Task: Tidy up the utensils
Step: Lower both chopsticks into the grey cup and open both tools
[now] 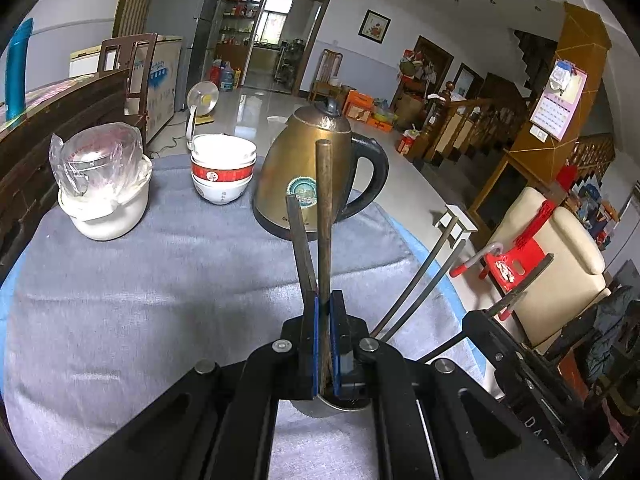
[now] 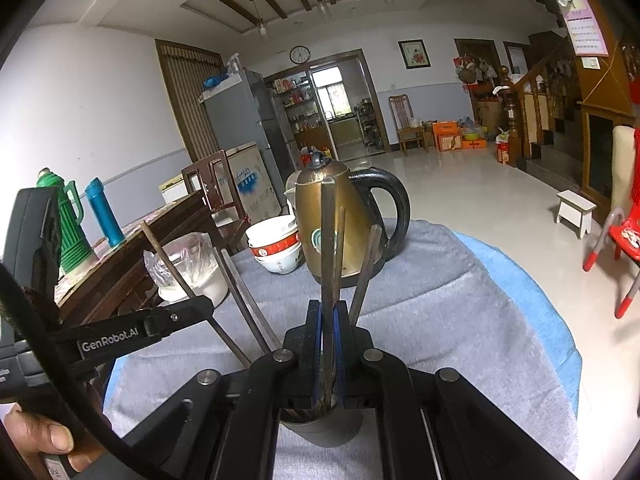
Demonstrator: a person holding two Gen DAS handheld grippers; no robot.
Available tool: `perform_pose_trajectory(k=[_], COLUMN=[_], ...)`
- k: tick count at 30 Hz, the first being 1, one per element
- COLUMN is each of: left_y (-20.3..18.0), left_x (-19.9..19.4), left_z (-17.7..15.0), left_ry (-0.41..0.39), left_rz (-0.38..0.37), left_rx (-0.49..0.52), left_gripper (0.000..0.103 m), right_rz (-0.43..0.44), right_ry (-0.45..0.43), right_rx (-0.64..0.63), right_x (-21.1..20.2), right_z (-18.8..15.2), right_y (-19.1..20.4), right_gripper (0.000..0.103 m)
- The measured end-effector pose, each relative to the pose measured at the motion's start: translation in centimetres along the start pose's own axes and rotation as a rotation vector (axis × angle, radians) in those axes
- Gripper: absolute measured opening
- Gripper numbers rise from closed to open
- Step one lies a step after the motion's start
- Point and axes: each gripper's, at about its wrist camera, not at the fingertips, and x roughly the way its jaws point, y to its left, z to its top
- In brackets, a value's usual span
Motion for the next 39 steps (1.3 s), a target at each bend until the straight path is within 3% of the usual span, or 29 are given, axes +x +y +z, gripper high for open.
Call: perform_pose_trajectory(k=[25,26,28,31,32,33,34,36,38,39], left_y=[0.4,0.5,0.8,1.2,1.3,1.5,1.8,2.5,3.4,3.9], left_x=[1.2,1.0,0.4,-1.3,-1.8,-2.6,-3.2,-4.5,-5.8,-6.5], left_z=[-0.7,-0.6,-0.4,0.0,0.2,0.3,0.3,0.4,0.0,-0.3], left_ry=[0.045,0.04,0.03,-0.012,-0.028,-0.051,-0.063,-0.091,-0.122,-0.136], left_rz=[-0.013,-0.018,-0.025,-0.025,-0.023,-0.017,-0.018,-0.015,0.006,0.023], left_rx=[-0.015,-0.022,-0.03,-0.043,-0.043,-0.046,-0.048,-0.052,-0.052,-0.051], left_gripper=[0.005,0.006,0.019,0.038,0.039,0.041,0.042,0.046,0.054,0.063], right_rz=[-0.002,-0.004,-0.017,-0.033,-0.037,-0.042,-0.038,-0.048,-0.067,-0.068], right_ry=[0.086,0.091,0.1,0.083,0.07,0.052,0.024,-0.017,-0.044,-0.061], right_rx=[0.023,0.028,0.02,0.021,0.029,0.042,0.059,0.073,0.086,0.1], right_x=[2.4,2.5,2.7,2.2,1.8,1.4,0.9,-0.2,-1.2,-1.9], right_z=[-0.9,-0.9,-0.7,-0.4,-0.2,0.0,0.3,0.7,1.0,0.9], right_y=[-0.7,-0.8,-0.9,-0.9,-1.1,-1.3,-1.5,-1.8,-1.9,-2.1], right_gripper=[0.007,0.007,0.008,0.022,0.04,0.069,0.076,0.076,0.076,0.076])
